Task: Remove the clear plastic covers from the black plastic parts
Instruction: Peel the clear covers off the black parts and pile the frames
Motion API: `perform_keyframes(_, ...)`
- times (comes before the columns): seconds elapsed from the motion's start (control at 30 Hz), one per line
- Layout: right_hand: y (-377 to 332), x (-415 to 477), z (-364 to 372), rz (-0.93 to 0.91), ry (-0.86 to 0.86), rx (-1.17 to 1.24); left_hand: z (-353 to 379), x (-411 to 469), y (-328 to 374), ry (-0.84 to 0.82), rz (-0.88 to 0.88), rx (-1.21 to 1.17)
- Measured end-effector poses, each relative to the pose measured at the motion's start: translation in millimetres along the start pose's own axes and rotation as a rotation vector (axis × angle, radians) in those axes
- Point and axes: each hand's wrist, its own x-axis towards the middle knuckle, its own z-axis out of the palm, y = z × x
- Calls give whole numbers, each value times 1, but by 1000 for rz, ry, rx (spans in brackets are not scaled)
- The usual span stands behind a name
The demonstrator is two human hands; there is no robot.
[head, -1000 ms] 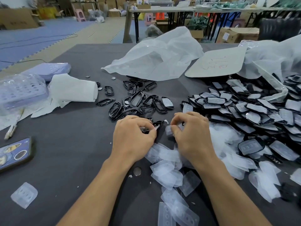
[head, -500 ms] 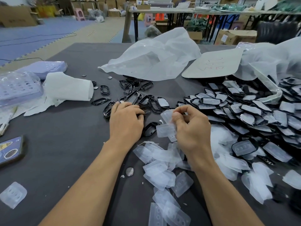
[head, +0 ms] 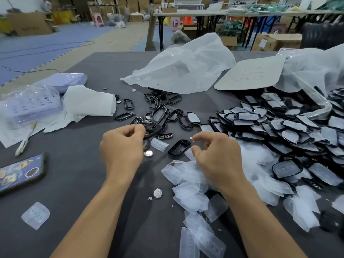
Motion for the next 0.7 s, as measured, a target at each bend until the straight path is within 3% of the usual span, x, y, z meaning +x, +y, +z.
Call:
perform_keyframes(0.13,-20,3,11,-108,58,54,-10,2,-8,-41,-283,-353)
perform_keyframes(0.23,-39,22,29,-105,-104,-19,-13,11,-8,-36,-366,-563)
perform_keyframes(0.37,-51,54,46,-89,-360,-164,-14,16,-9,-38,-384,-633)
perform_keyframes(0.53,-50,63,53,-19,-353,-126,-11,19,-10,-57,-399,-627)
perform_keyframes(0.63,-47,57,46,82,-236,102,-10,19,-10,-74,-396,-617)
perform_keyframes(0.7,-48,41,35,196,-198,484,-8,18,-10,-125,-378,-595)
